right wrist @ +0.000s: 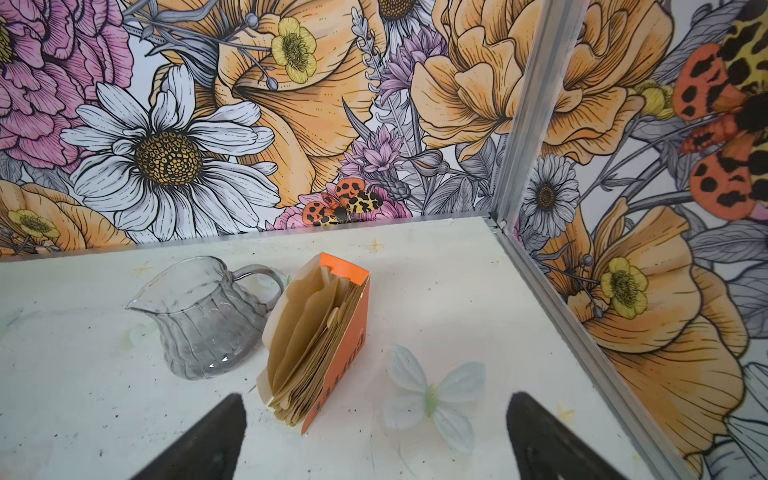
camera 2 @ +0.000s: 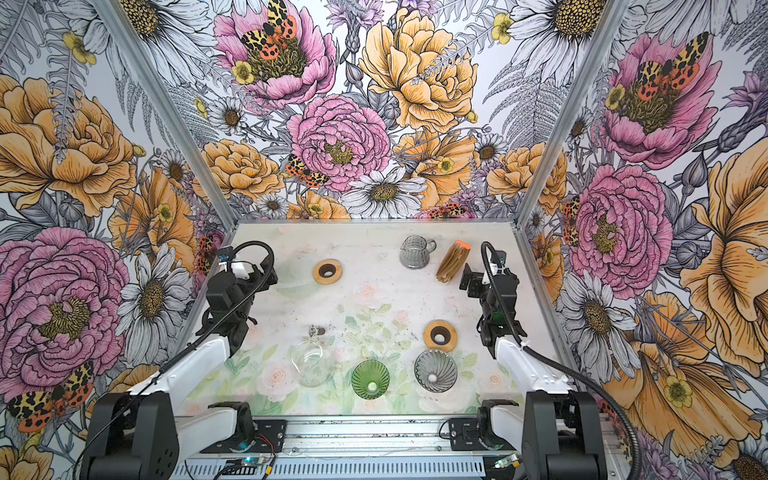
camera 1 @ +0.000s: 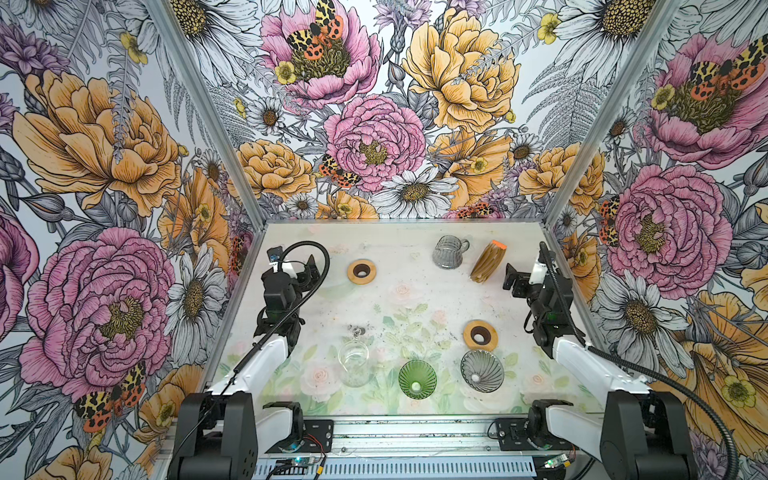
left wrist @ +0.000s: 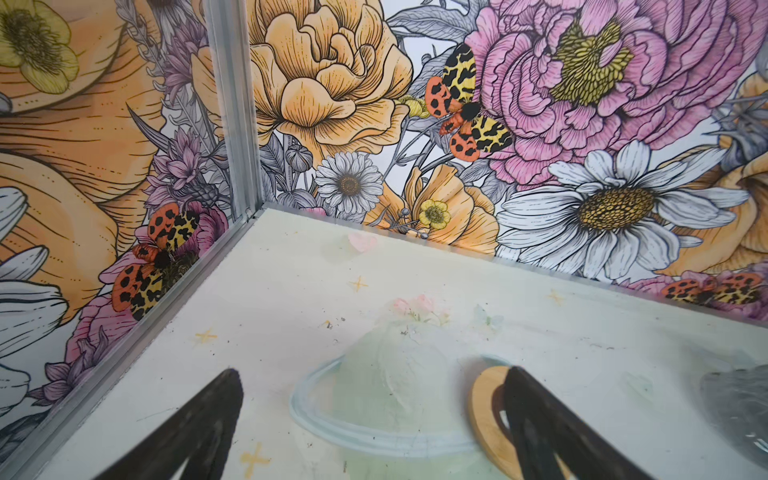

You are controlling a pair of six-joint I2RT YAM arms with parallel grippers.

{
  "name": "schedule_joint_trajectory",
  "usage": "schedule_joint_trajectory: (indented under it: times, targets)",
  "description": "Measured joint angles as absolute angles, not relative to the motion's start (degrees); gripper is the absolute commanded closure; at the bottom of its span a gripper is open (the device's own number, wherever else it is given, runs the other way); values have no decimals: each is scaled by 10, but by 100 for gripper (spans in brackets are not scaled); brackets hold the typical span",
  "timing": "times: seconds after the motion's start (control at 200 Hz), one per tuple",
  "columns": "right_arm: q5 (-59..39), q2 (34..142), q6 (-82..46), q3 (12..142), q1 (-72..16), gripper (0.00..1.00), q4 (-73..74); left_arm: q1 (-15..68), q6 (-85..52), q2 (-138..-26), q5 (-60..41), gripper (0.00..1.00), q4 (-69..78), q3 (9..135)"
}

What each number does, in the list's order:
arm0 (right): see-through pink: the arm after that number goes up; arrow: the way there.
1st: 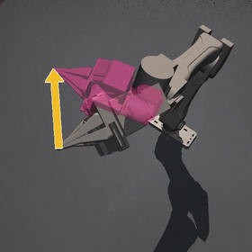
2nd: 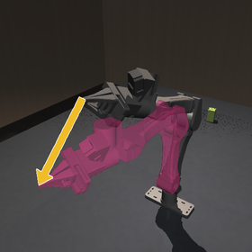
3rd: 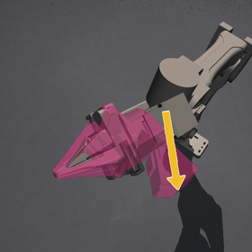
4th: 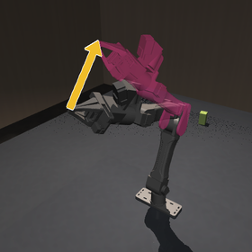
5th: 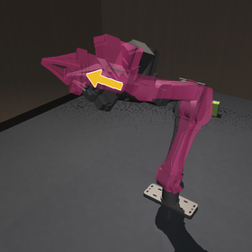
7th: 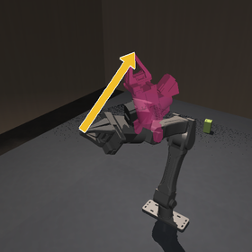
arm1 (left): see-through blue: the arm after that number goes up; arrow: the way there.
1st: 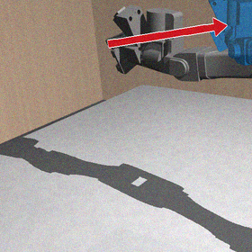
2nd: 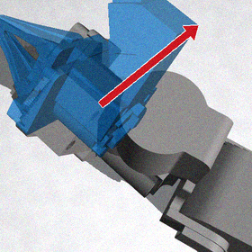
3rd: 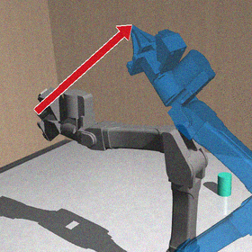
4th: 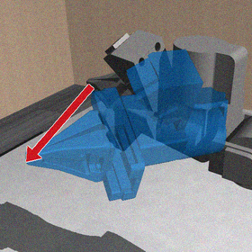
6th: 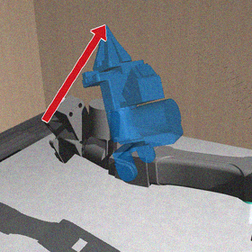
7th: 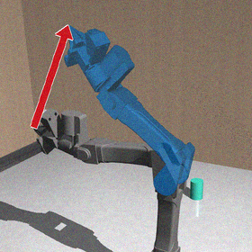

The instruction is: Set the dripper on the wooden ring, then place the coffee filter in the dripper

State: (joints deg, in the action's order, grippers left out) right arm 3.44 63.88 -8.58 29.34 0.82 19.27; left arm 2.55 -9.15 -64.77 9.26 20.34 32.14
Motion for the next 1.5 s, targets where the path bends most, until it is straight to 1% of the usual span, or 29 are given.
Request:
schedule_joint_trajectory:
  times: [0.165,0.37,0.51,0.801,0.971,1.176,1.261,1.331,1.406,1.496]
  targets:
    - [44,601,-128,345,-20,1,86,81,-137,-636,115,1,74,410]
    - [56,597,-196,424,-53,0,-33,140,-172,-637,114,1,-65,487]
    - [60,604,-242,446,-83,0,-91,150,-185,-635,90,1,-147,515]
    - [56,633,-293,484,-201,0,-196,161,-232,-582,40,1,-344,545]
    - [46,662,-305,510,-277,0,-224,169,-263,-550,27,1,-452,549]
    - [32,693,-323,531,-352,0,-241,171,-298,-545,-12,1,-566,564]
    - [30,705,-329,541,-374,0,-242,177,-315,-545,-29,10,-600,564]
    - [29,715,-332,548,-388,0,-242,188,-326,-545,-38,11,-620,564]
    - [29,724,-335,553,-398,0,-242,203,-336,-547,-45,16,-639,564]
    - [27,726,-337,554,-402,1,-242,223,-348,-552,-48,18,-656,563]
